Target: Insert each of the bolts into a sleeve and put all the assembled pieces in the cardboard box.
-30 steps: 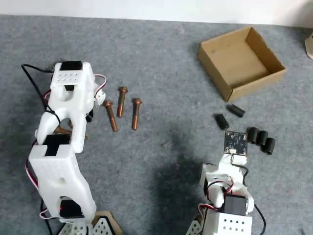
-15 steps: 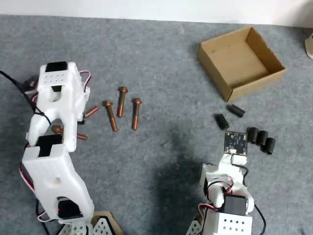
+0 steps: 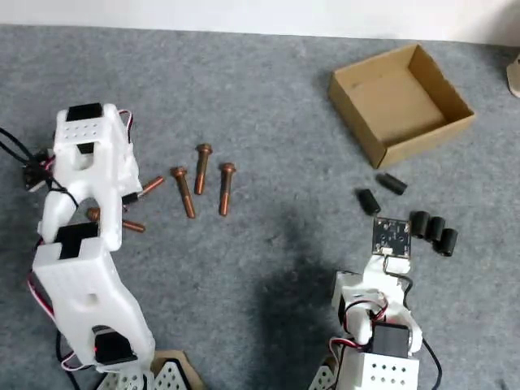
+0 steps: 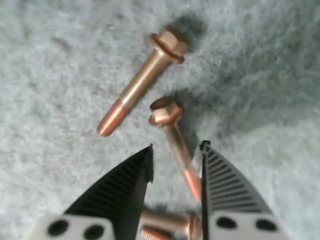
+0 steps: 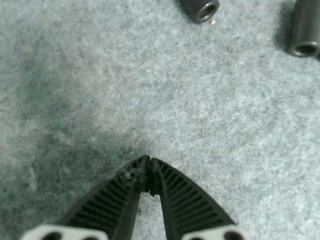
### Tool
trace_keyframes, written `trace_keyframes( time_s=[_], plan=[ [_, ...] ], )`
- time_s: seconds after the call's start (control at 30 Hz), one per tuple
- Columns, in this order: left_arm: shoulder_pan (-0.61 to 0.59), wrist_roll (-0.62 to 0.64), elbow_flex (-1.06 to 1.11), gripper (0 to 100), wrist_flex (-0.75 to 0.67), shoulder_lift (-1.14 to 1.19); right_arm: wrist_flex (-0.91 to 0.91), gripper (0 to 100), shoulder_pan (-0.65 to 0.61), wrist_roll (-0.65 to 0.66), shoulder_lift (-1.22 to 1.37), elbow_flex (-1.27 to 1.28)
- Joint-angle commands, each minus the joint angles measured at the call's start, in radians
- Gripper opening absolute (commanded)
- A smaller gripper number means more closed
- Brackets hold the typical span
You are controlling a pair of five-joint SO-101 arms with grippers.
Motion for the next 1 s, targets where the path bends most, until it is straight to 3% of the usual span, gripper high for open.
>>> trace_keyframes(
  time_s=[0.0,0.27,0.37,0.7,0.9,0.97],
  plan=[
    [-0.022,0.097,-0.028,17,-0.026,0.033,0.001,0.6,0.012,0.002,-0.012,0.099],
    [-0.071,0.169,-0.143,16,0.003,0.176,0.001,0.6,0.012,0.002,-0.012,0.099],
    [-0.073,0.166,-0.173,11,0.037,0.191,0.001,0.6,0.012,0.002,-0.012,0.099],
    [-0.028,0.098,-0.274,2,0.261,0.191,0.001,0.6,0.007,0.006,-0.012,0.099],
    [-0.027,0.086,-0.260,1,0.287,0.211,-0.007,0.6,0.005,0.002,-0.012,0.099],
    [-0.027,-0.002,-0.249,1,0.293,0.228,-0.012,0.6,0.012,0.002,-0.012,0.099]
  ],
)
